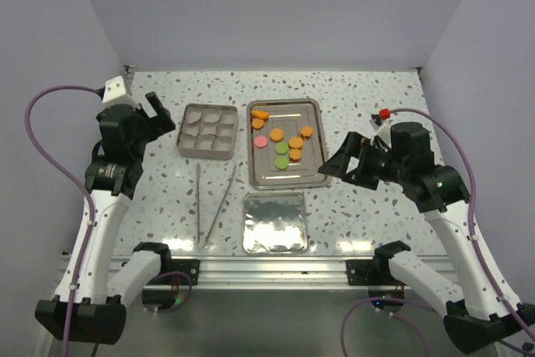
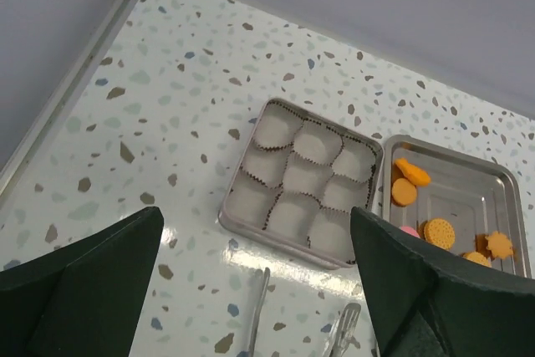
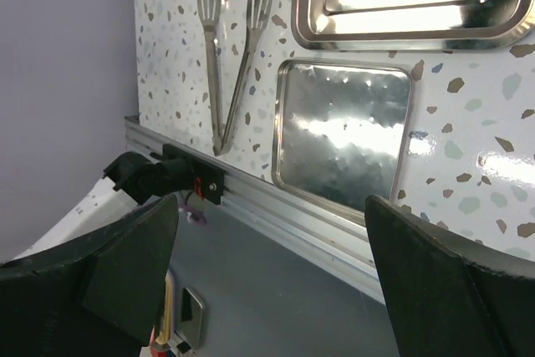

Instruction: Pack the cookies

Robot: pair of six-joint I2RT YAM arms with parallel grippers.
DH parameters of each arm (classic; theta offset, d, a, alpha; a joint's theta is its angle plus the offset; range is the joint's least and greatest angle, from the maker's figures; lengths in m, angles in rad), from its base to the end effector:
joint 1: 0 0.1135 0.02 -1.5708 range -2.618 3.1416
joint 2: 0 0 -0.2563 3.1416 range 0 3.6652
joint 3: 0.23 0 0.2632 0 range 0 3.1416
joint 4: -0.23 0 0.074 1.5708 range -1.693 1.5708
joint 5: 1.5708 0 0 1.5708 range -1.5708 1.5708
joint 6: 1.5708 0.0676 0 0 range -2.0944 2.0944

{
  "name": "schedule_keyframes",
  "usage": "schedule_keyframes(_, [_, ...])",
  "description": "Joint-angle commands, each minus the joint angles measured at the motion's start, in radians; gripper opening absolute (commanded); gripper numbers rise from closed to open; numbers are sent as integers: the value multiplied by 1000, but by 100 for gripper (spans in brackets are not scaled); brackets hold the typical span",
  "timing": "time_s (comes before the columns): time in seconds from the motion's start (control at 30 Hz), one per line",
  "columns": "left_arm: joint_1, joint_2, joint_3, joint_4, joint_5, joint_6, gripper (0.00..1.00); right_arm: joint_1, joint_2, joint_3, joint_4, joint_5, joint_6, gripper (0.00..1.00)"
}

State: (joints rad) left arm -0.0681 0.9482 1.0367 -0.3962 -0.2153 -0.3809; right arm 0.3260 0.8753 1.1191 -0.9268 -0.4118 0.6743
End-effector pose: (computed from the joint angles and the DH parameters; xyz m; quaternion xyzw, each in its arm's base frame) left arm 0.2544 -0.0029 0.3617 -0.1876 0.7828 -0.0461 0.5916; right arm 0.1765 0.0882 0.3446 0.0667 0.8858 0.3636 0.2804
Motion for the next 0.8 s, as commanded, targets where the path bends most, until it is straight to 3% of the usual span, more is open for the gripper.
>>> schedule_keyframes(0.0, [-2, -95, 17, -208, -120, -127, 100, -2, -33, -36, 57, -33, 51, 96])
schedule_keyframes(0.1, [-2, -138, 48, -245, -90, -20, 100, -4, -61, -62, 49, -38, 54, 96])
schedule_keyframes(0.23, [-2, -235, 34, -236, 189, 72, 100, -2, -107, -88, 42, -32, 59, 96])
schedule_keyframes(0.5, [-2, -49, 5, -427, 258, -75, 100, -2, -174, -107, 13, -10, 76, 96])
schedule_keyframes(0.63, [-13, -49, -84, -426, 304, -67, 100, -2, -206, -122, -18, 8, 67, 96])
schedule_keyframes(0.77, [-102, -48, -156, -438, 264, -93, 100, -2, -226, -146, -29, 4, 68, 96])
